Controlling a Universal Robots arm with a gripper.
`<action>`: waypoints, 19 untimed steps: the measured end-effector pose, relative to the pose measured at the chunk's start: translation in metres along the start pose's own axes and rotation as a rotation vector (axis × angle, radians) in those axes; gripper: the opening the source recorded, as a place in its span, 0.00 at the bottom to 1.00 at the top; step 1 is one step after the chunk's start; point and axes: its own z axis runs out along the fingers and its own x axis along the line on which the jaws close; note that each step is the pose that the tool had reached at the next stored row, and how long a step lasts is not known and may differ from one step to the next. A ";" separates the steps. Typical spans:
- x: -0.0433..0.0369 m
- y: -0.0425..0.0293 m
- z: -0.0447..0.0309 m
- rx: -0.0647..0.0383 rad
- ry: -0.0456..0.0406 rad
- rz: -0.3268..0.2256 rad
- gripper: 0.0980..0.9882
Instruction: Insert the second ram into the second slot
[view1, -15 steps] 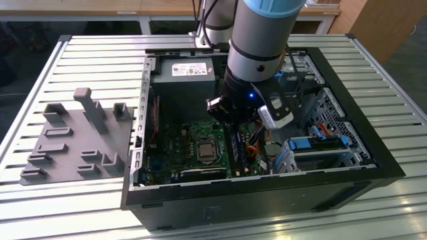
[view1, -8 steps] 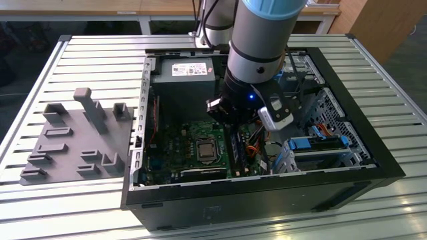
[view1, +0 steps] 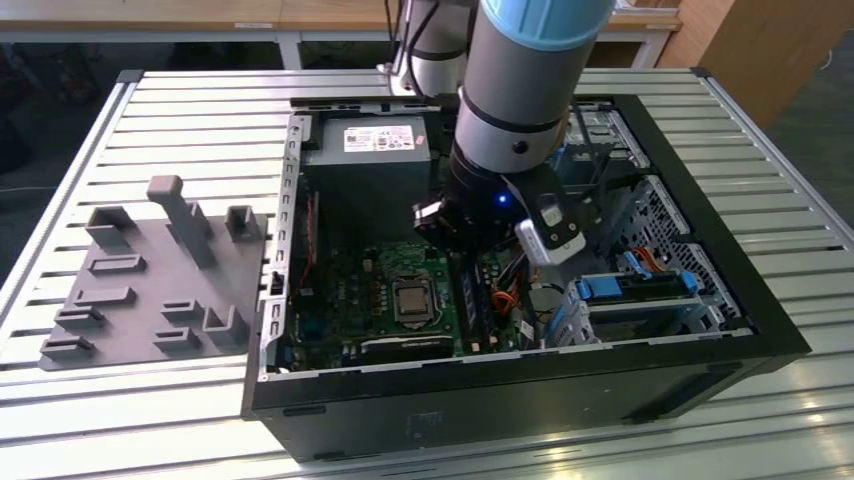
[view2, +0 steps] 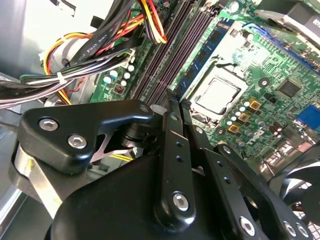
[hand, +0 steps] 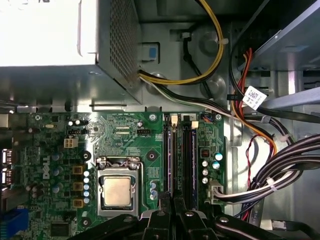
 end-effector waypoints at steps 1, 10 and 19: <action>-0.0001 0.0000 0.0009 0.000 -0.0002 0.005 0.04; -0.0010 -0.0010 0.0149 0.000 0.0081 0.006 0.04; -0.0017 -0.0011 0.0160 0.000 0.0084 0.005 0.04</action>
